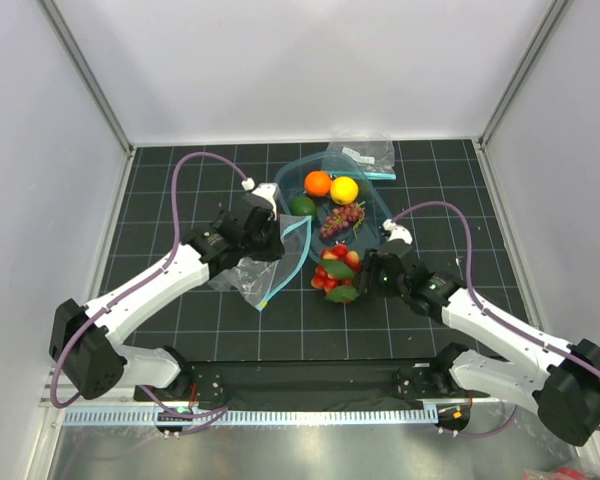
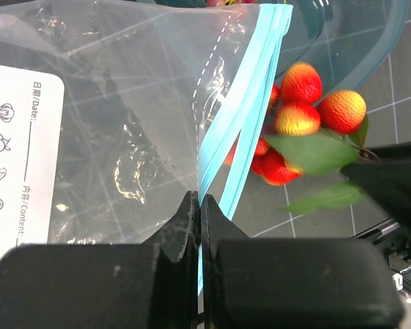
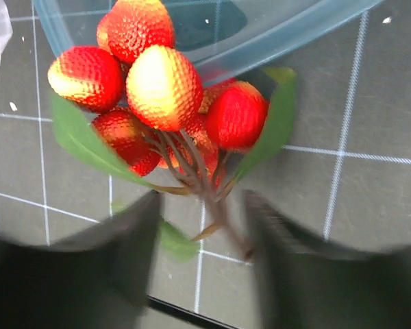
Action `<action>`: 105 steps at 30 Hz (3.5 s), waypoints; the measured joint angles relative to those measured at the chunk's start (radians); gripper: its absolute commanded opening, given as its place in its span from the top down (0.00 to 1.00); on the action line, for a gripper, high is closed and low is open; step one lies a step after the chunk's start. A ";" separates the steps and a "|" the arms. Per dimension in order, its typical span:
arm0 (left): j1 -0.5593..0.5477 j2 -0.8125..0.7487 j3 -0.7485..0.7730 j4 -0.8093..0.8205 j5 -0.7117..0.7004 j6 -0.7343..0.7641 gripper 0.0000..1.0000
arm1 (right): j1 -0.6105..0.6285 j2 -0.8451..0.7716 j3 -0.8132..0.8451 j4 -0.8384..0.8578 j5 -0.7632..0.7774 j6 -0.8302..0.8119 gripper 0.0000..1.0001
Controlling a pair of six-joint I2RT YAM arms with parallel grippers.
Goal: Place the food in the zip-top bag and seal the zipper
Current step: Pick up the fake fruit from the center of the board, then place the fake fruit in the zipper food storage bag.
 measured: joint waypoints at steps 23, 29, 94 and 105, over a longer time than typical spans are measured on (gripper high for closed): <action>0.000 0.035 0.288 -0.219 0.068 0.046 1.00 | -0.008 -0.171 0.276 -0.105 -0.314 -0.149 0.99; 0.000 0.092 0.288 -0.213 0.118 0.053 1.00 | -0.009 -0.221 0.498 -0.204 -0.315 -0.193 0.99; 0.129 0.011 0.077 0.085 0.536 0.016 1.00 | 0.095 0.205 0.498 -0.094 -0.242 -0.037 0.99; 0.129 0.012 0.059 0.095 0.555 0.008 1.00 | 0.174 0.345 0.496 0.030 -0.234 0.047 0.99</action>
